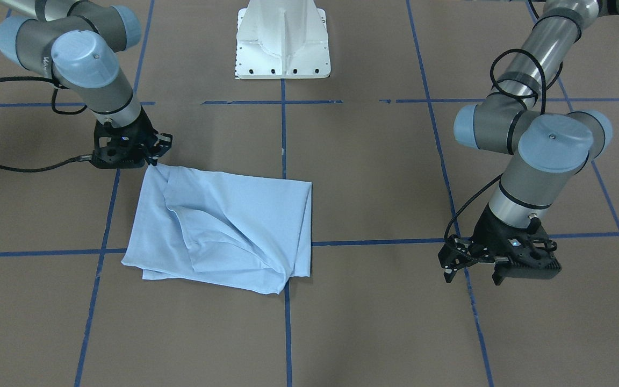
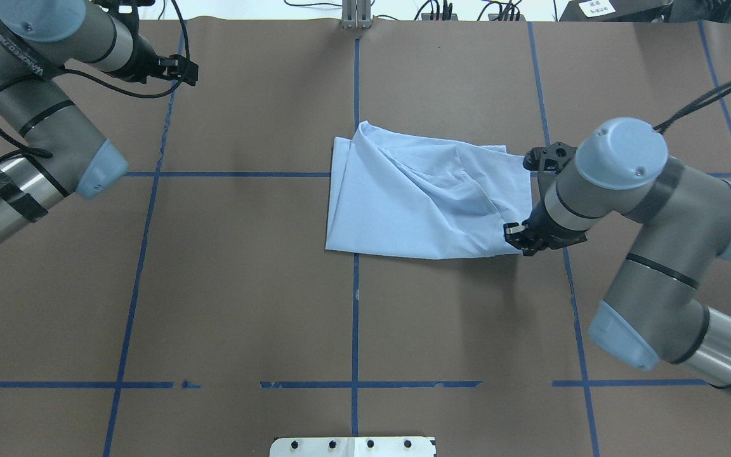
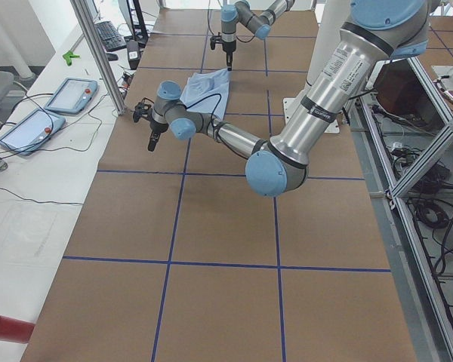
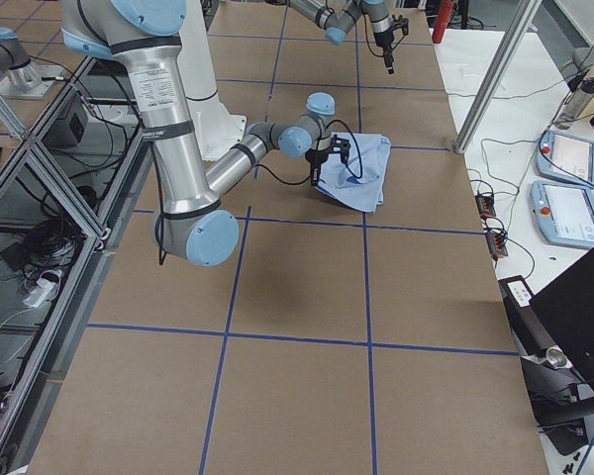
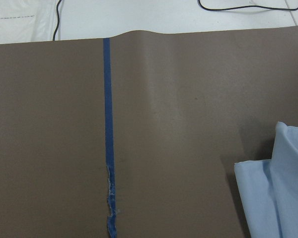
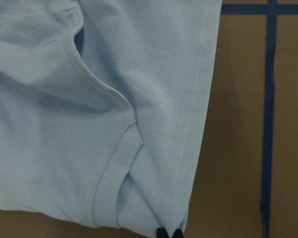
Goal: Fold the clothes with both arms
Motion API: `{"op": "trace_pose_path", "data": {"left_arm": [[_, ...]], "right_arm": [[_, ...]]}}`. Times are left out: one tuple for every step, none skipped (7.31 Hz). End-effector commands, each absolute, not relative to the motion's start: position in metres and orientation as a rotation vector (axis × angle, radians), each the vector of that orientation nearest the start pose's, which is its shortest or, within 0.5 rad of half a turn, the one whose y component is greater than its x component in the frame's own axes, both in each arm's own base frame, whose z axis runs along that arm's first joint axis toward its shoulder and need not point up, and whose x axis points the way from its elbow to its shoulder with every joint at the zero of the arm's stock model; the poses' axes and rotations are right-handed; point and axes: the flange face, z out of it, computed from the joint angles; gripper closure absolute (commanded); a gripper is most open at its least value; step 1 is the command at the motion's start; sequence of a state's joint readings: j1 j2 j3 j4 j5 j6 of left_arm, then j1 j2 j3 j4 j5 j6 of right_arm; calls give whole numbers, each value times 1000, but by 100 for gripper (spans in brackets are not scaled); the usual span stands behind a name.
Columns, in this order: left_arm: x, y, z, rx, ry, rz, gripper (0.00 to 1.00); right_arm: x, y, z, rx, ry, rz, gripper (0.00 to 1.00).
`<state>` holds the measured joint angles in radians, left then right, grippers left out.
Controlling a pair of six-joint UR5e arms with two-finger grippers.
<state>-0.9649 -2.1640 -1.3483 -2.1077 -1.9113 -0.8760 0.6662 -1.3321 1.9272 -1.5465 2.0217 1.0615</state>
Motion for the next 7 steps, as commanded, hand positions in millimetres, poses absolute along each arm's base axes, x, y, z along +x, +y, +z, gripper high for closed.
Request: {"op": "trace_pose_path", "data": {"left_arm": [[337,-663,345,457,847,-94,0],[337,-662,344,458,848,-93,0],[336,-661,342,464,850,-92,0],[336,-660,338,470,856,-91,0],[334,-658,332,480,862,-89,0],[334,-658,333,478,860,-89,0],[334,-659,332,481,860,-88,0]], "right_arm": [[-370,-397,388,-29,-725,4,1],[-377,-397,381,-18,-734,-6,0],[-382,-403,369,52,-757,-7,0],[-403,-422,347,107,-787,-2,0],[-431,-451,313,169,-795,17,0],[-448,-473,302,216,-769,37,0],[-450,-497,296,257,-766,57,0]]}}
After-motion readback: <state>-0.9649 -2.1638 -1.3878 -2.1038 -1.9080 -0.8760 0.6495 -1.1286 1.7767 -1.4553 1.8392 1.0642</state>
